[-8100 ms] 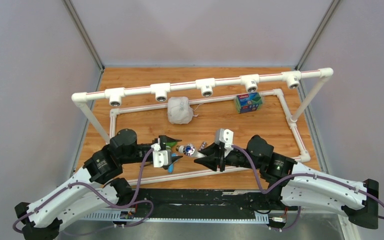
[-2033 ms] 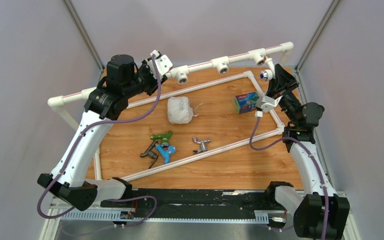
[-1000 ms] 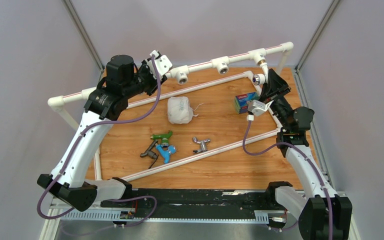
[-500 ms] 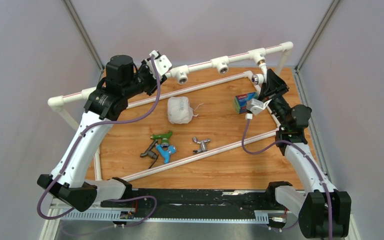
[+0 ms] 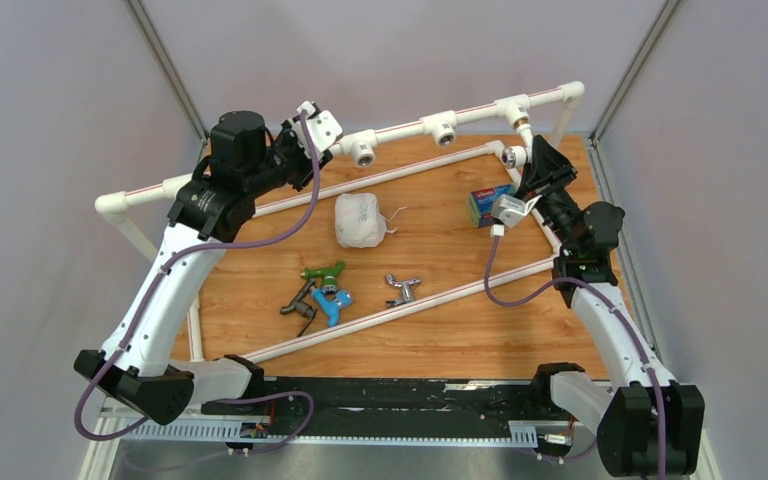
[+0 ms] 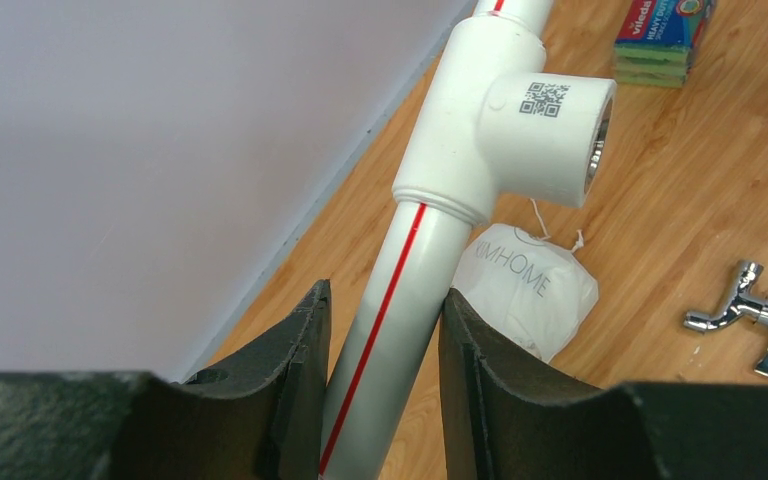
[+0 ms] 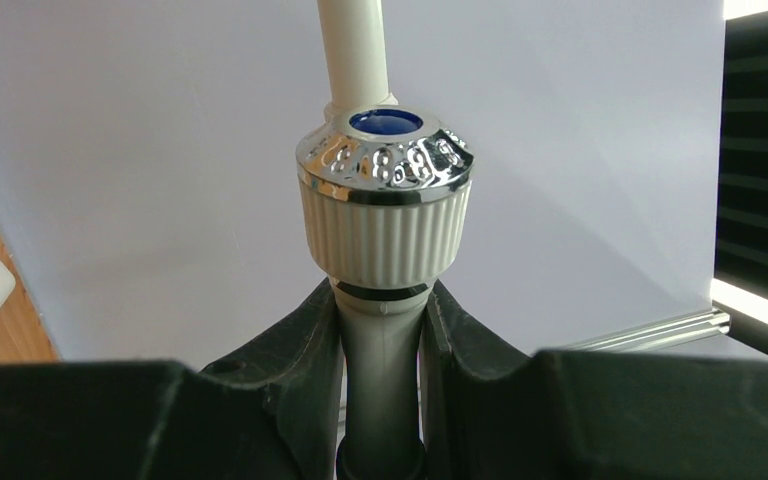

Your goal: Install the water faucets

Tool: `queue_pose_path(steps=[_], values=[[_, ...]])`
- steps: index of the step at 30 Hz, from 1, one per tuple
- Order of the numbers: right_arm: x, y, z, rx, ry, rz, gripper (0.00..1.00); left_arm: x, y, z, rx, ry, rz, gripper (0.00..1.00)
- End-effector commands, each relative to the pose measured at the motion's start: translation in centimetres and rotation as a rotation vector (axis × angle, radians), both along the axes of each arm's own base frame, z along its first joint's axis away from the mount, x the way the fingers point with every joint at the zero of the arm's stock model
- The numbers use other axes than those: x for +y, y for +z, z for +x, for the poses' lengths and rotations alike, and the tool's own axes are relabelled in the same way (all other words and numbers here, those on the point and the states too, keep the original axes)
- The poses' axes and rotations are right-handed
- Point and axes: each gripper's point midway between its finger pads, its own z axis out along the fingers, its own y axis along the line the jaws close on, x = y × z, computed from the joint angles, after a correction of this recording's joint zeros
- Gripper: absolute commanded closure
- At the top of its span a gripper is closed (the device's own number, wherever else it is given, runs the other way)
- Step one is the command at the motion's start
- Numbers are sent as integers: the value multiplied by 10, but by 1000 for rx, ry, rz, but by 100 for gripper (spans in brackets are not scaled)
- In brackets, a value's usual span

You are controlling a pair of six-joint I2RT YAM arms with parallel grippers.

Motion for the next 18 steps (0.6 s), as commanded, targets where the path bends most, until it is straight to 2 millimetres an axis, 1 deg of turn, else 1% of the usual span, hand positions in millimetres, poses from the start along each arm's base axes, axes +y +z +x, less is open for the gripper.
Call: queue_pose_path(steps=[1, 3, 4, 6, 11, 15, 18], values=[[-9, 9, 7, 9, -38, -31, 100, 0, -19, -36, 181, 15, -102, 100], [-9, 12, 7, 16, -28, -31, 100, 1, -22, -37, 186, 11, -98, 100], [-16, 15, 7, 22, -25, -19, 100, 1, -23, -38, 185, 8, -98, 100], [-15, 19, 5, 27, 5, 1, 100, 0, -24, -39, 190, 2, -98, 100], [-12, 13, 11, 68, 25, 11, 100, -3, -22, -42, 186, -16, -112, 100], [-12, 8, 9, 44, 23, 13, 100, -5, -19, -44, 185, -27, -125, 100], [-5, 10, 9, 25, 28, -3, 100, -5, -20, -45, 189, -27, -134, 100]])
